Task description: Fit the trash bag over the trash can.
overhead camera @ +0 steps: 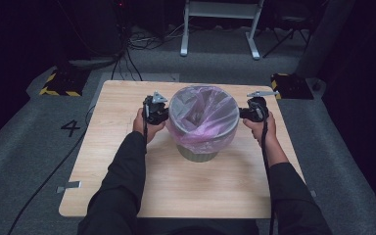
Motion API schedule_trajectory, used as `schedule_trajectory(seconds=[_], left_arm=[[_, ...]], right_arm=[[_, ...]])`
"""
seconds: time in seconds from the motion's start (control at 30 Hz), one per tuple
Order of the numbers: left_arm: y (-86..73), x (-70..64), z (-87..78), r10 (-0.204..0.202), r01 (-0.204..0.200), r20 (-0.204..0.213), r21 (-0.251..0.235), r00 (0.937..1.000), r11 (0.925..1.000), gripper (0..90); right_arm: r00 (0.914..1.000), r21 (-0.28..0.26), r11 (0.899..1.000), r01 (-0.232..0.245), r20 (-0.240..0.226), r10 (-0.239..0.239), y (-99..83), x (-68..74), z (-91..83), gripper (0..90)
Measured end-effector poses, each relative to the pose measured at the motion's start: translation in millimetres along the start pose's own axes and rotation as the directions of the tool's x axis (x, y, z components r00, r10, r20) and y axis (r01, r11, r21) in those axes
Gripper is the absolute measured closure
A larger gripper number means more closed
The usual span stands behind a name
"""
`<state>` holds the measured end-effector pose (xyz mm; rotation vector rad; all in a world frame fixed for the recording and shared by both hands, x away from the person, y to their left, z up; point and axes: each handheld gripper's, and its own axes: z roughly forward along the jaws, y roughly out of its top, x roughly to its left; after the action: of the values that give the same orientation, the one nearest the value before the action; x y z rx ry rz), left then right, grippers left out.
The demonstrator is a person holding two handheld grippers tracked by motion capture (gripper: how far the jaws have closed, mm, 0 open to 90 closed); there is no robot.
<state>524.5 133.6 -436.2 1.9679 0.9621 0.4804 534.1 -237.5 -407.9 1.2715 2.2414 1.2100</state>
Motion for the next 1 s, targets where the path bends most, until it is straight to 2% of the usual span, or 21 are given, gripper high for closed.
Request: schedule_trajectory(seconds=[0.2, 0.27, 0.33, 0.37, 0.4, 0.43, 0.47, 0.5, 0.57, 0.6, 0.67, 0.73, 0.77, 0.8, 0.87, 0.93, 1.0], left_arm=[[-12.0, 3.9, -7.4, -0.021, 0.021, 0.015, -0.023, 0.9997, 0.9995, 87.2], [-15.5, 6.7, -13.4, -0.046, 0.046, 0.005, -0.047, 0.9989, 0.9978, 71.2], [-18.2, 10.1, -22.4, -0.066, 0.067, 0.017, -0.077, 0.9977, 0.9948, 59.4], [-18.8, 11.5, -27.2, -0.071, 0.072, 0.009, -0.082, 0.9974, 0.9941, 50.6], [-19.5, 12.7, -32.3, -0.078, 0.078, 0.005, -0.086, 0.9969, 0.9932, 39.7], [-20.4, 13.6, -36.3, -0.083, 0.083, 0.006, -0.097, 0.9965, 0.9917, 39.7], [-21.8, 14.9, -43.4, -0.088, 0.088, 0.006, -0.111, 0.9961, 0.9898, 32.4], [-22.9, 16.1, -48.6, -0.095, 0.094, -0.002, -0.124, 0.9954, 0.9878, 32.4], [-25.4, 19.5, -58.4, -0.121, 0.120, 0.000, -0.141, 0.9926, 0.9827, 28.5], [-26.9, 20.4, -62.9, -0.121, 0.121, 0.010, -0.147, 0.9926, 0.9817, 28.0], [-30.4, 18.5, -72.0, -0.089, 0.092, 0.026, -0.153, 0.9957, 0.9839, 26.5], [-33.2, 13.3, -78.7, -0.053, 0.059, 0.042, -0.152, 0.9977, 0.9866, 25.3], [-34.9, 8.7, -82.1, -0.034, 0.042, 0.060, -0.150, 0.9977, 0.9877, 24.6], [-36.6, 3.7, -85.4, -0.008, 0.018, 0.070, -0.147, 0.9975, 0.9890, 24.0], [-40.2, -7.0, -90.3, 0.035, -0.022, 0.092, -0.137, 0.9951, 0.9903, 22.3], [-43.0, -17.2, -94.2, 0.075, -0.061, 0.117, -0.123, 0.9903, 0.9906, 21.2], [-45.1, -26.5, -96.3, 0.102, -0.085, 0.144, -0.116, 0.9843, 0.9897, 20.3]], right_arm=[[0.9995, -0.014, 1.000, -0.017, -0.025, 0.017, -11.9, -3.7, -0.3, 86.6], [0.9996, -0.048, 0.999, -0.014, -0.026, 0.012, -15.6, -6.6, -5.5, 82.6], [0.9996, -0.086, 0.996, -0.011, -0.028, 0.008, -18.0, -10.4, -13.6, 78.3], [0.9996, -0.103, 0.995, -0.005, -0.028, 0.002, -19.1, -12.6, -18.5, 74.4], [0.9999, -0.126, 0.992, 0.008, -0.006, -0.008, -21.1, -16.1, -30.0, 68.5], [0.9999, -0.126, 0.992, 0.008, -0.006, -0.008, -21.1, -16.1, -30.0, 68.5], [0.9988, -0.153, 0.988, 0.034, -0.030, -0.039, -23.9, -19.1, -42.3, 60.1], [0.9988, -0.153, 0.988, 0.034, -0.030, -0.039, -23.9, -19.1, -42.3, 60.1], [0.9976, -0.163, 0.985, 0.060, -0.024, -0.065, -27.5, -21.7, -53.9, 54.2], [0.9962, -0.166, 0.983, 0.072, -0.037, -0.079, -29.3, -22.5, -59.3, 51.5], [0.9929, -0.170, 0.980, 0.108, -0.030, -0.115, -32.7, -21.9, -69.6, 42.8], [0.9840, -0.188, 0.970, 0.152, -0.064, -0.166, -35.4, -16.7, -81.5, 39.7], [0.9776, -0.203, 0.962, 0.183, -0.066, -0.200, -36.6, -12.5, -86.9, 36.9], [0.9687, -0.209, 0.953, 0.221, -0.066, -0.239, -37.7, -6.9, -92.3, 34.2], [0.9467, -0.219, 0.935, 0.280, -0.099, -0.307, -41.3, 4.6, -100.3, 31.5], [0.9271, -0.219, 0.920, 0.326, -0.116, -0.356, -45.4, 16.7, -103.4, 28.1], [0.9111, -0.205, 0.905, 0.372, -0.107, -0.398, -48.8, 28.5, -103.3, 25.5]])
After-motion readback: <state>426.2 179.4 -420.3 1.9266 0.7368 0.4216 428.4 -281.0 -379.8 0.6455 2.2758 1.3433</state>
